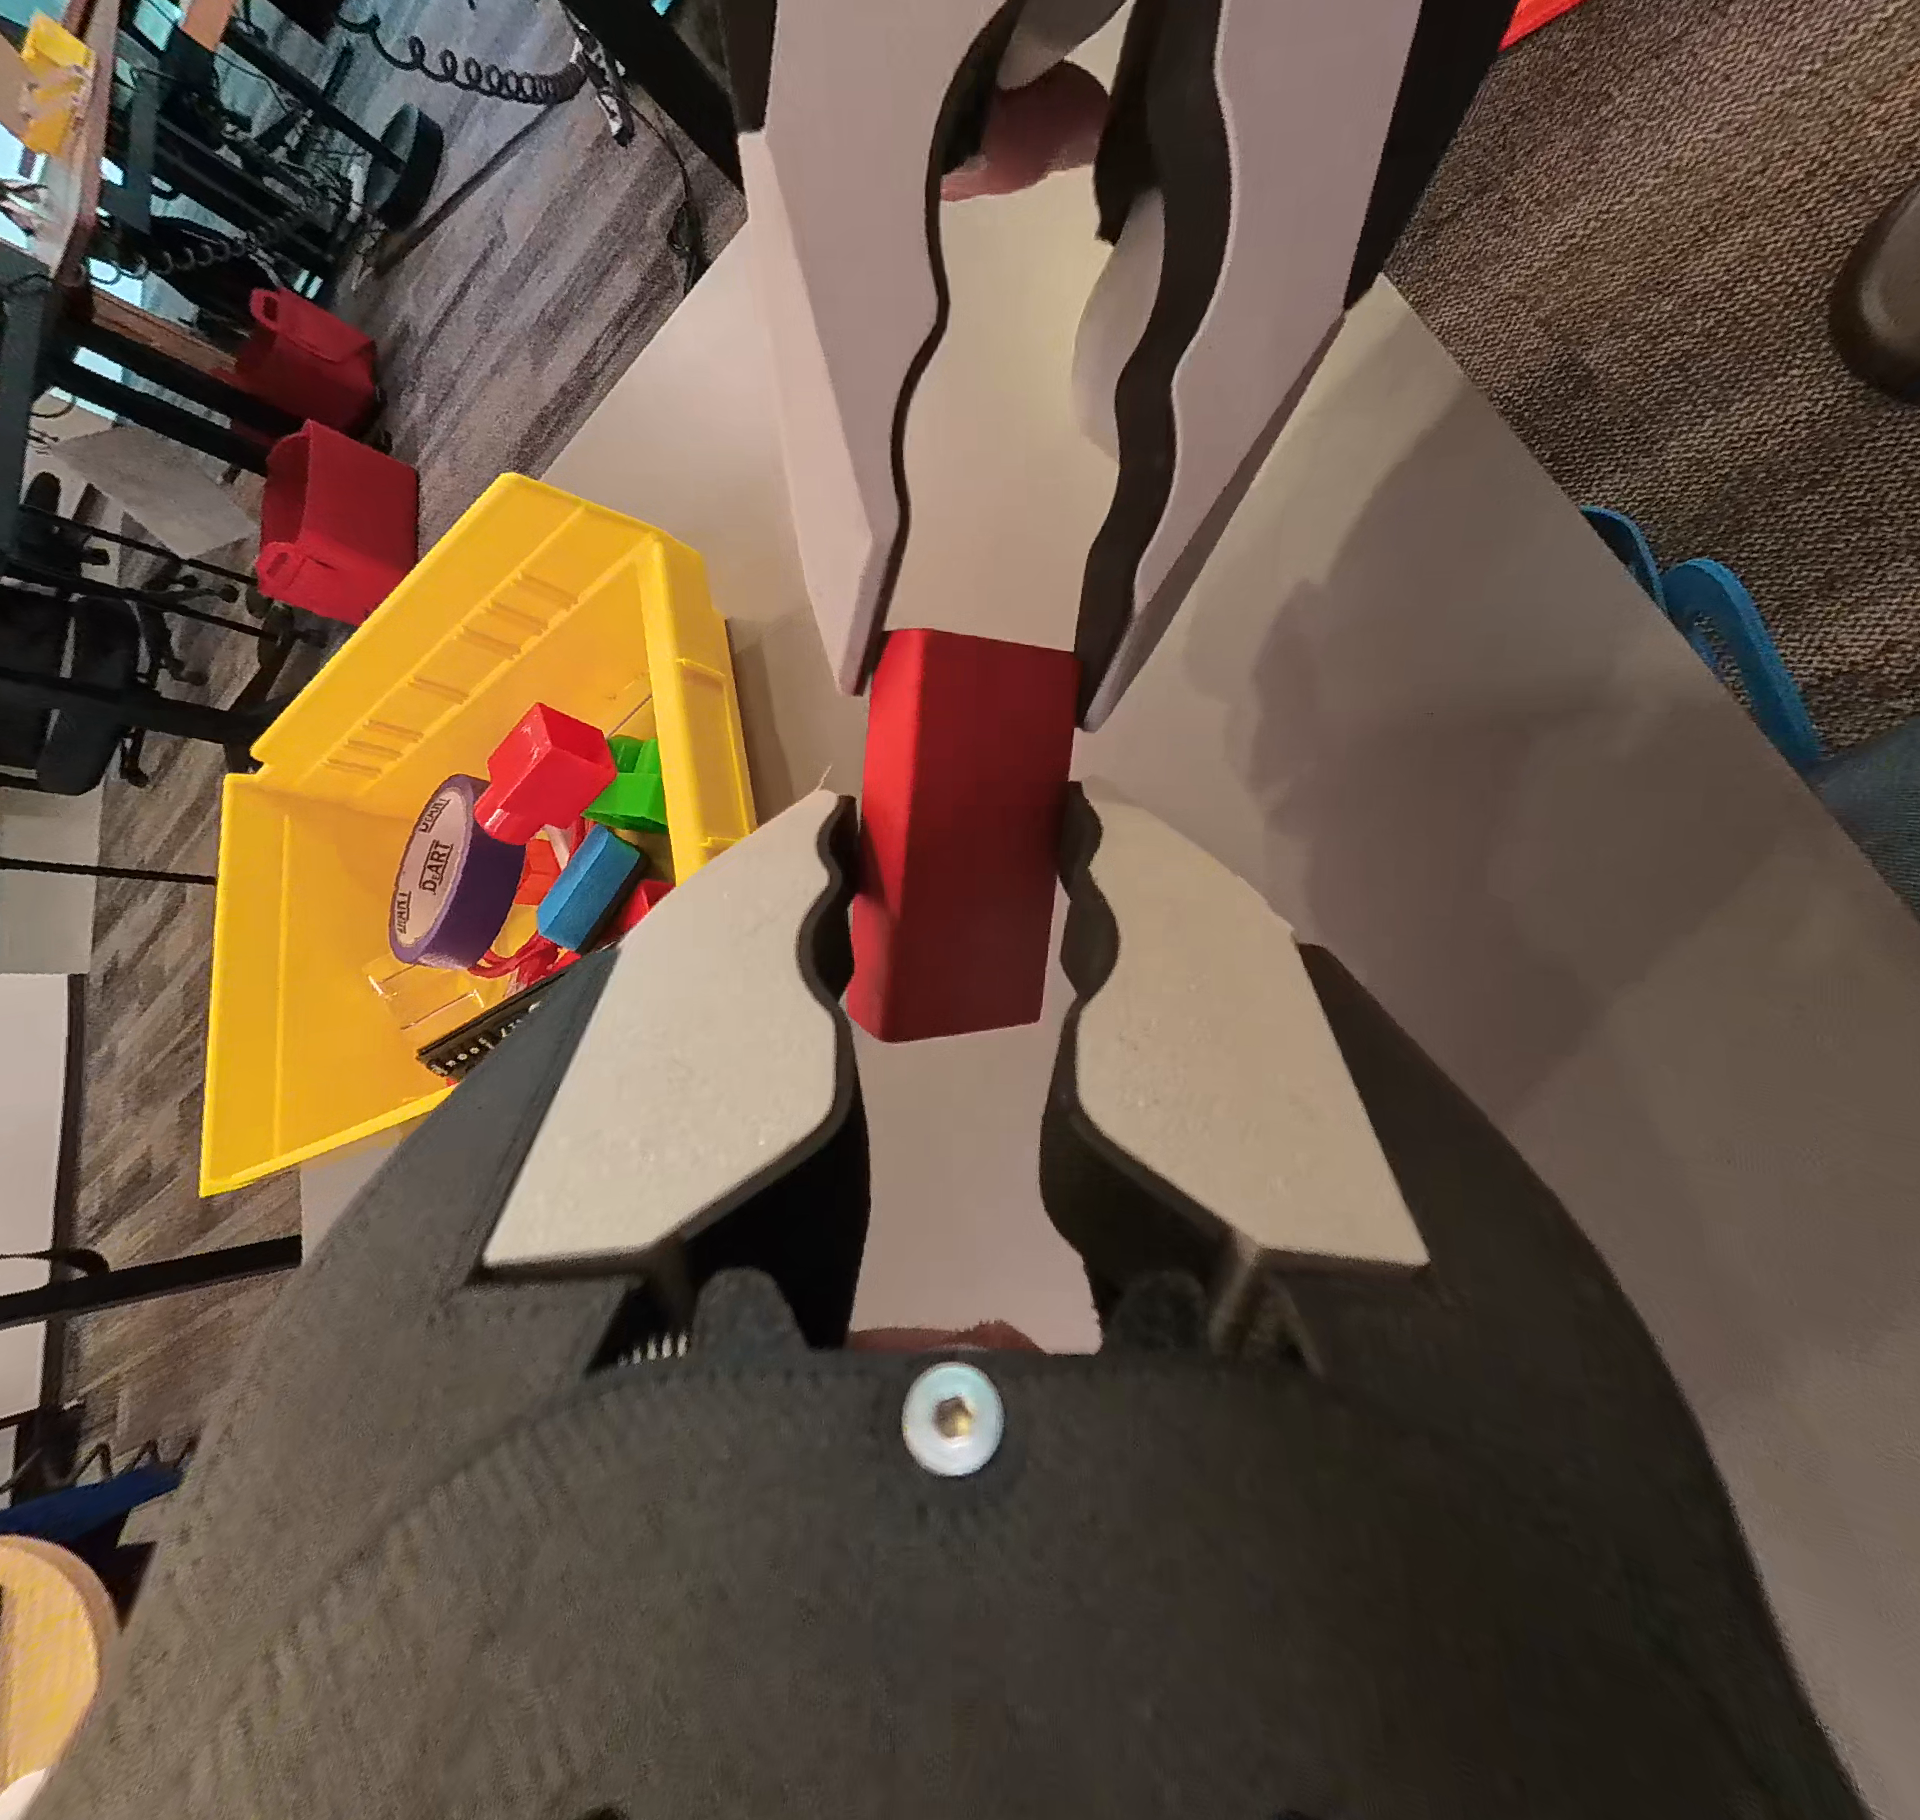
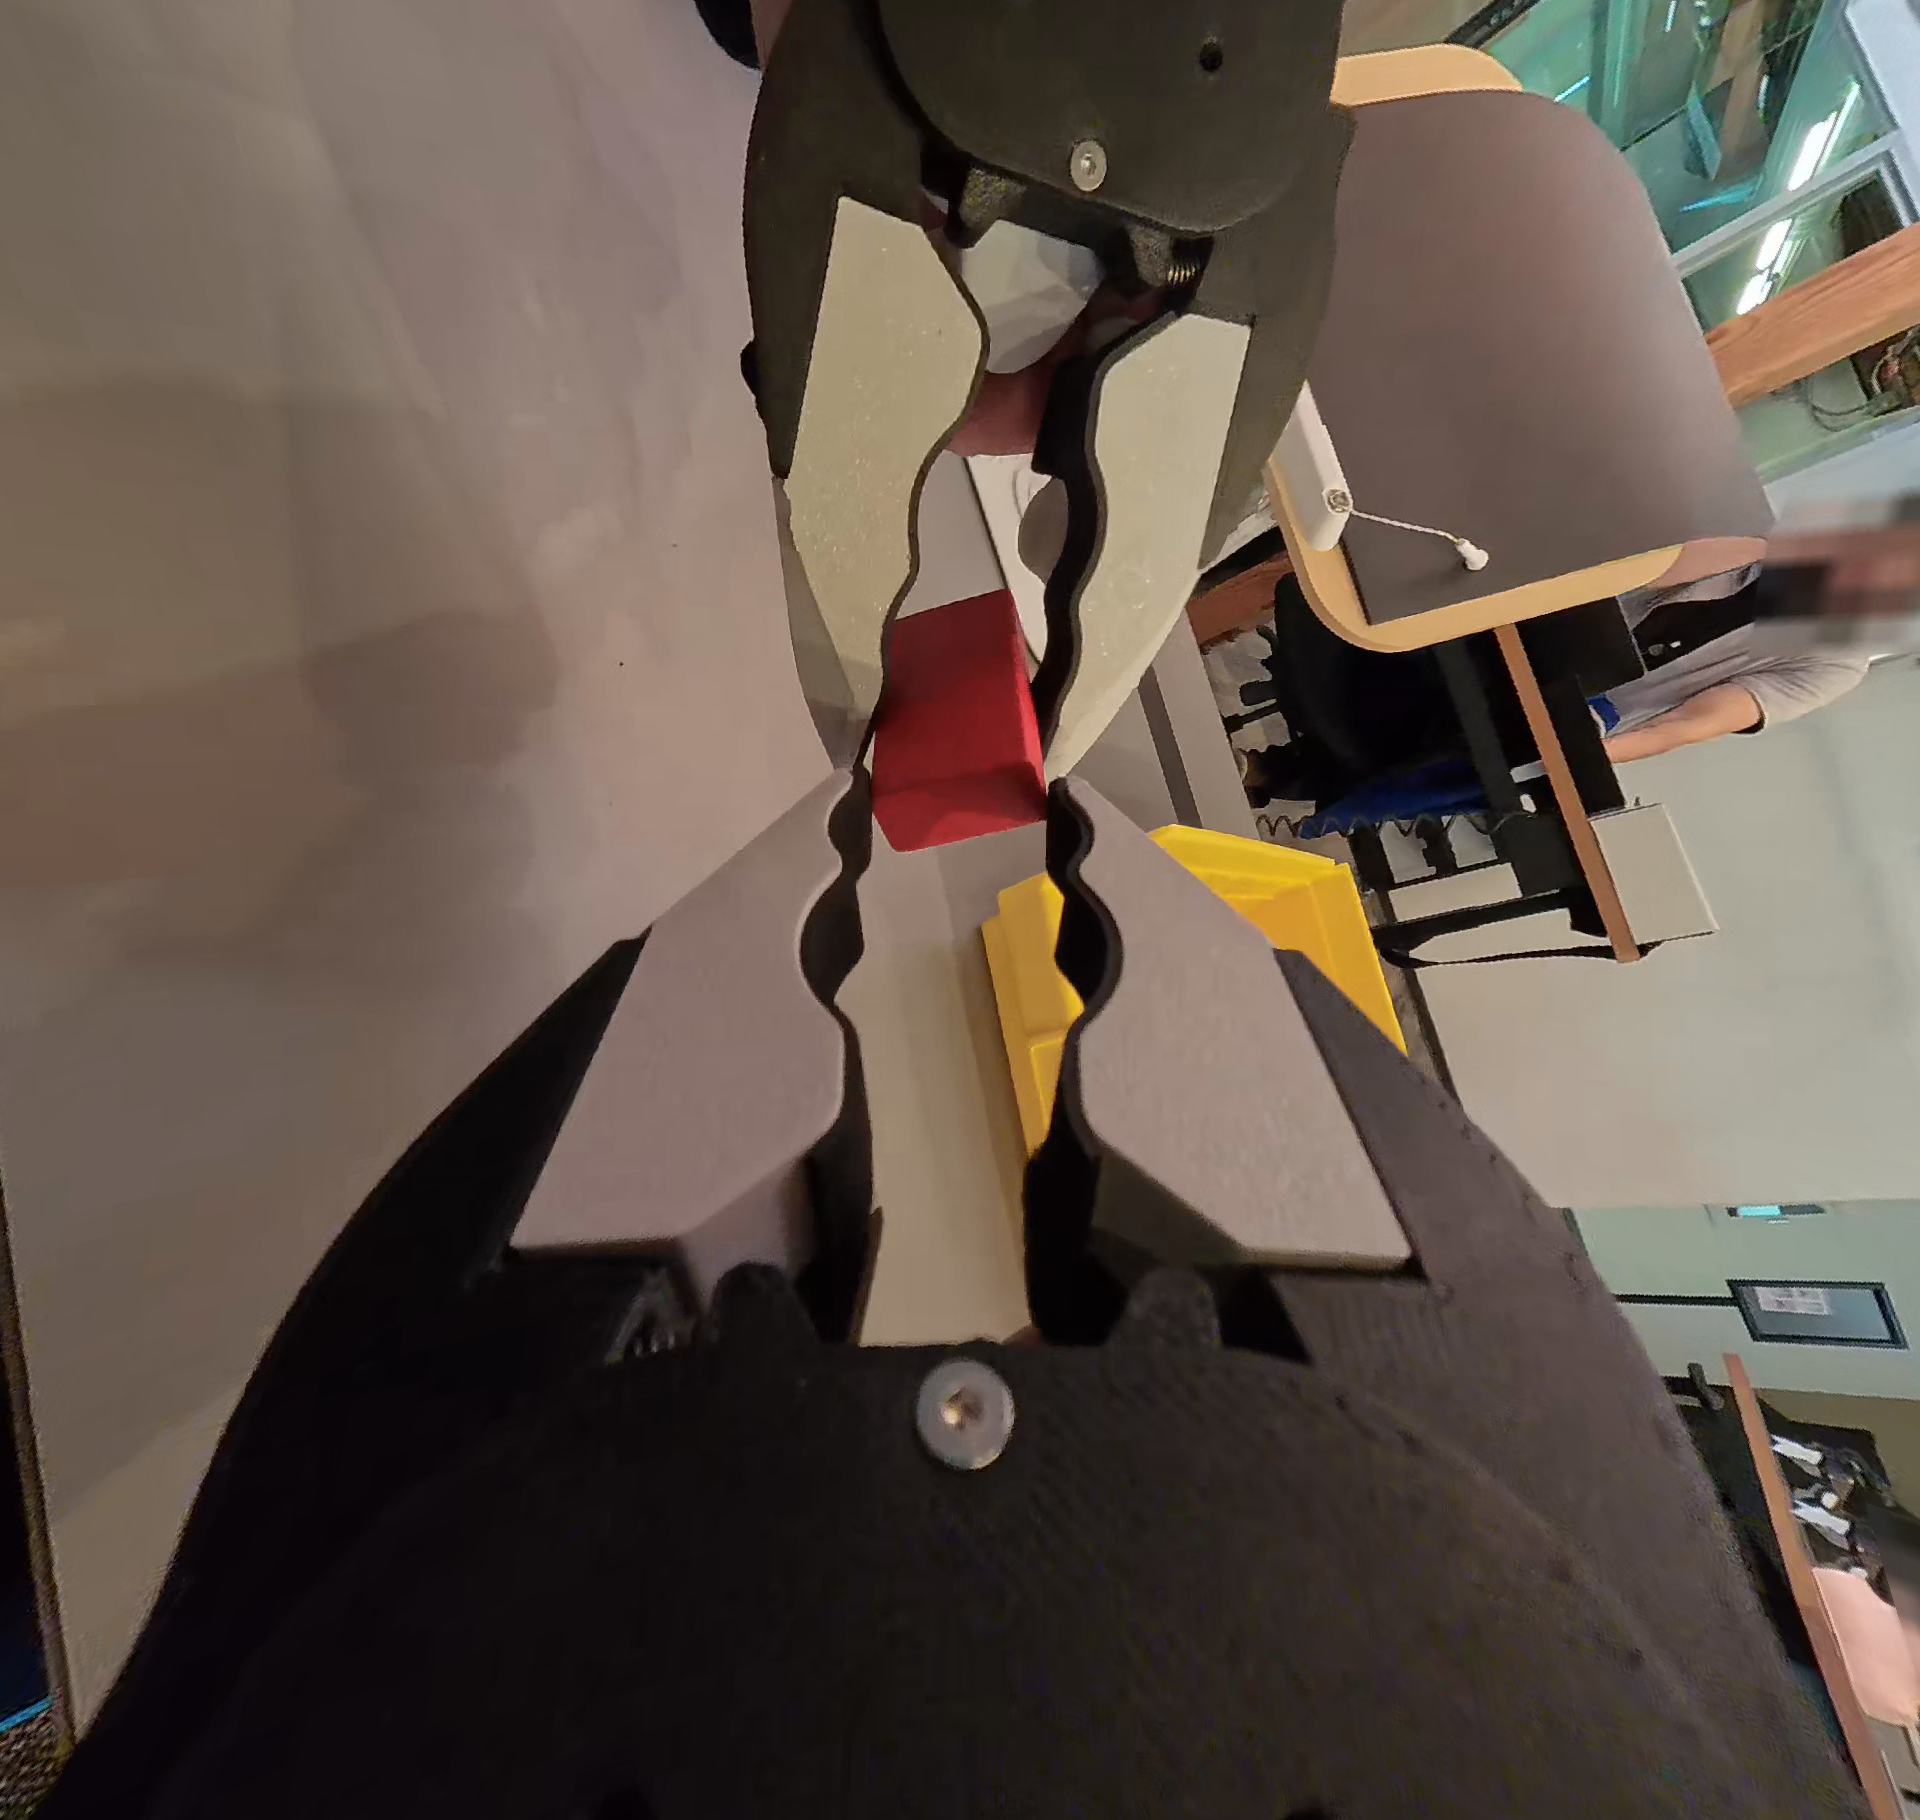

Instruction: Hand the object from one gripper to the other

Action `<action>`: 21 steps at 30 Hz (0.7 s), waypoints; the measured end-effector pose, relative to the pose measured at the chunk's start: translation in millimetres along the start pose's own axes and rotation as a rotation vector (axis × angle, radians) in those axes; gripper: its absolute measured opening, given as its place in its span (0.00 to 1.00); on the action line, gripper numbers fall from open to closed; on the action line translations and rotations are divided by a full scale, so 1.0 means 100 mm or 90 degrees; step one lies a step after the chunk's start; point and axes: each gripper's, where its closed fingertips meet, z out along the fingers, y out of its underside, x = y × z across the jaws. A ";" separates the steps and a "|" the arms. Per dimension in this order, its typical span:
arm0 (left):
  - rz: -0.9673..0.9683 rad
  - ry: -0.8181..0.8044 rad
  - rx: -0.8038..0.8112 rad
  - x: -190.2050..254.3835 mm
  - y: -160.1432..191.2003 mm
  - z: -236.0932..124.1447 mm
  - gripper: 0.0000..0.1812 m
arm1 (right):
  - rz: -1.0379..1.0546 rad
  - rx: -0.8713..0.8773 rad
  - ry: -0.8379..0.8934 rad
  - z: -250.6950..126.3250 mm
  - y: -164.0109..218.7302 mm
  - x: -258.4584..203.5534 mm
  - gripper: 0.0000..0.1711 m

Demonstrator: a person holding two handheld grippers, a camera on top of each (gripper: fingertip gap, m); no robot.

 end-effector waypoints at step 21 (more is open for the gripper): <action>-0.040 -0.088 0.022 -0.10 0.02 -0.11 0.31 | 0.174 0.035 -0.001 -0.07 0.02 0.08 0.18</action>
